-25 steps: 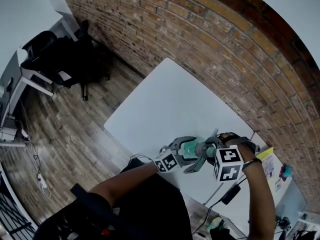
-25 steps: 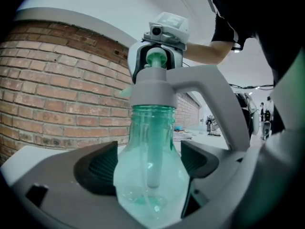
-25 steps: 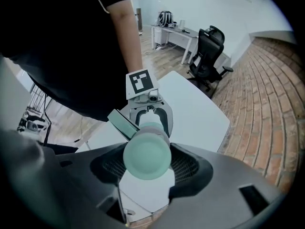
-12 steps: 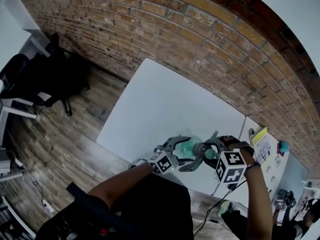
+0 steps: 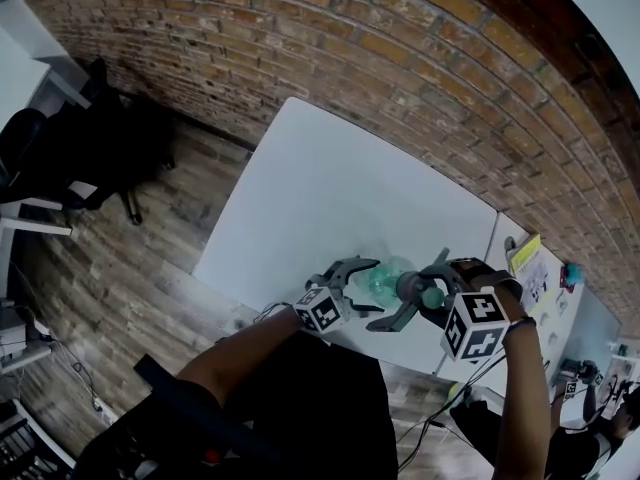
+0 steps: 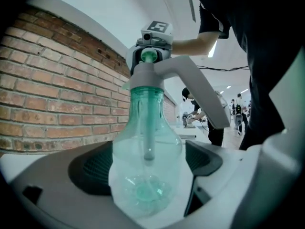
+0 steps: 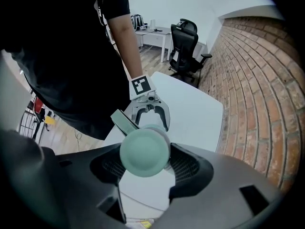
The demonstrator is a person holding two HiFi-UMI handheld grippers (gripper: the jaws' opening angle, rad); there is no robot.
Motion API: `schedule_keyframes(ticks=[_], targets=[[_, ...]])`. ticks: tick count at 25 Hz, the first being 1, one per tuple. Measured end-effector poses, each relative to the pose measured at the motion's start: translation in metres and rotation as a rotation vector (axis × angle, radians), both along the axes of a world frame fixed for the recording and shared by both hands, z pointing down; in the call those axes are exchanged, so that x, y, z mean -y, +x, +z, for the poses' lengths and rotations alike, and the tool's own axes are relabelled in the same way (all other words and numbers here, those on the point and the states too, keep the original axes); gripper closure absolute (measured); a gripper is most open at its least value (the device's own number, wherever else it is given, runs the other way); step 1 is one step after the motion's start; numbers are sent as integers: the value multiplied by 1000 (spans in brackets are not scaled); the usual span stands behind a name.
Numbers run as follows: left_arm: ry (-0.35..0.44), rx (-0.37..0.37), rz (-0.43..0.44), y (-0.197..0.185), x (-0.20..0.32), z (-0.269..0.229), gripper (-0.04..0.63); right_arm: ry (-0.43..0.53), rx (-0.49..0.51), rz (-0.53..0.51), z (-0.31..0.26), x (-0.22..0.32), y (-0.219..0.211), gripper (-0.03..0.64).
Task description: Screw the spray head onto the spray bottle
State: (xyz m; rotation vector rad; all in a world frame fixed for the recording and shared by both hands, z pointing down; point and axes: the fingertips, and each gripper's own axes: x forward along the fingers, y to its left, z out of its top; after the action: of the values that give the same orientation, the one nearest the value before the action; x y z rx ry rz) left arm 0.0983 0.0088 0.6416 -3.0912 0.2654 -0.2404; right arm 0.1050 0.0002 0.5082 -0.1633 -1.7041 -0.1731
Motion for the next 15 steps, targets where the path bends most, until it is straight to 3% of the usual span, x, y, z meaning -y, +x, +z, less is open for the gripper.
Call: schedule_keyframes(ticks=[4, 9, 15], targets=[[-2, 46, -3, -2, 3, 21, 137, 18, 9, -10, 0, 1, -3, 355], [12, 52, 7, 7, 6, 30, 120, 72, 33, 21, 3, 2, 1, 354], [3, 78, 17, 9, 5, 43, 104, 64, 53, 32, 4, 0, 0, 354]])
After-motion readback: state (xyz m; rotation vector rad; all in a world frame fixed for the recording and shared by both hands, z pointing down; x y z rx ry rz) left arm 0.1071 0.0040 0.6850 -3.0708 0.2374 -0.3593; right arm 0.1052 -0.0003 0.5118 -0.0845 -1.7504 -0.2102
